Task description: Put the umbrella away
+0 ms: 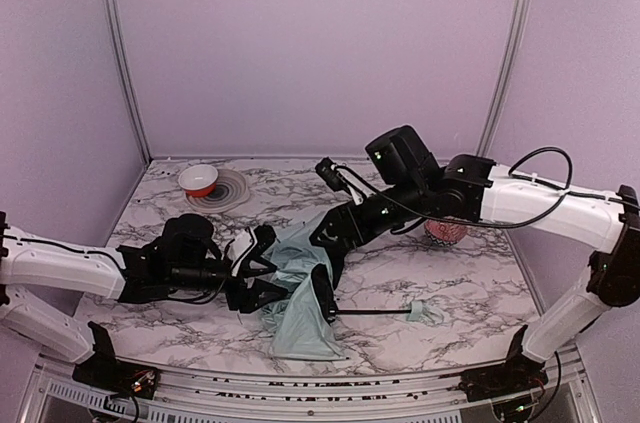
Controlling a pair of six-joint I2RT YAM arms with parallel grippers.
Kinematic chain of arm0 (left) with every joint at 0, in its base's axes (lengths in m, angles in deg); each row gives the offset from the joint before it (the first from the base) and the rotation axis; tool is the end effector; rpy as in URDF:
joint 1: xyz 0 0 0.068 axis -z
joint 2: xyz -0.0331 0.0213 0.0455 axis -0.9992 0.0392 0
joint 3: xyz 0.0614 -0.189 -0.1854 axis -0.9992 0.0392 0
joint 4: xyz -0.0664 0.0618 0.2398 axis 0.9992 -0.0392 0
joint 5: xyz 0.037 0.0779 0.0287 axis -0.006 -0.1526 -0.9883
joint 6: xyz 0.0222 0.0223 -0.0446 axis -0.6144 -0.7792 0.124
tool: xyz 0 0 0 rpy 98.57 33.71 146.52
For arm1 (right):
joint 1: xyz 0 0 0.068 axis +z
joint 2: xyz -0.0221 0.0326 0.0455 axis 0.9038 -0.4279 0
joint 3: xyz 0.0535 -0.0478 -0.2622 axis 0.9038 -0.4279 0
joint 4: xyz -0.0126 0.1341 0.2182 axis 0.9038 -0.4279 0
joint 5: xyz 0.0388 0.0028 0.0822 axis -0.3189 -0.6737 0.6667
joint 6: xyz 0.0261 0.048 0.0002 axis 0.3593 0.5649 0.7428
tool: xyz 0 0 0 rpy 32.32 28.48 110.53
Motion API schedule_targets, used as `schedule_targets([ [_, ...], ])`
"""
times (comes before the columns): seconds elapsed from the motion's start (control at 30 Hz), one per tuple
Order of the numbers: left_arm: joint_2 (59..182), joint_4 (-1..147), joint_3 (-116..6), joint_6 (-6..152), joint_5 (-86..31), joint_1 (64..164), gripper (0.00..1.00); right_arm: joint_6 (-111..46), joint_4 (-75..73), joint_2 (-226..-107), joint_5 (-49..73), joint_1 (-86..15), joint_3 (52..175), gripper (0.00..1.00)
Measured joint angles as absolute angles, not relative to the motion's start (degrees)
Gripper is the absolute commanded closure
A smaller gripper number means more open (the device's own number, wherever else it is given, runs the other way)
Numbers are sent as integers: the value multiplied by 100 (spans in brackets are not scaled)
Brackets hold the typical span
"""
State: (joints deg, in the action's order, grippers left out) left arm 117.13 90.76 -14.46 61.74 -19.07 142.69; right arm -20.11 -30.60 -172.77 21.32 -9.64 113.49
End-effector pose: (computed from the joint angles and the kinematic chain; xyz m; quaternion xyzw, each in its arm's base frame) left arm 0.1425 -0.2212 0.2151 0.4448 0.6866 -0.3673 0.4425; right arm 0.1837 0.2808 0.3155 -0.3340 0.8409 0.3490 0.2438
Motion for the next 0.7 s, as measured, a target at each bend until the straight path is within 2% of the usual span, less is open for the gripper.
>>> schedule_targets([
  [0.23, 12246, 9085, -1739, 5827, -2388, 14331, 47, -1876, -3206, -16814, 2882, -888, 11257, 41],
  [0.3, 12224, 9124, -1789, 5777, -2408, 14387, 46, -1756, -3418, -16812, 2890, -828, 11373, 43],
  [0.33, 12204, 9139, -1800, 5759, -2421, 14407, 42, -1675, -3538, -16814, 2864, -800, 11449, 44],
  [0.4, 12128, 9142, -1800, 5746, -2473, 14435, 32, -1465, -3923, -16812, 2597, -689, 11740, 51],
  [0.47, 12012, 9139, -1794, 5720, -2576, 14449, 29, -1244, -4251, -16810, 2154, -527, 12024, 58],
  [0.6, 11326, 9113, -1693, 5772, -2930, 14451, 29, -665, -5029, -16810, 1102, 157, 12728, 67],
  [0.7, 10664, 9072, -1632, 5750, -2954, 14451, 35, -193, -5396, -16812, 654, 861, 13075, 69],
])
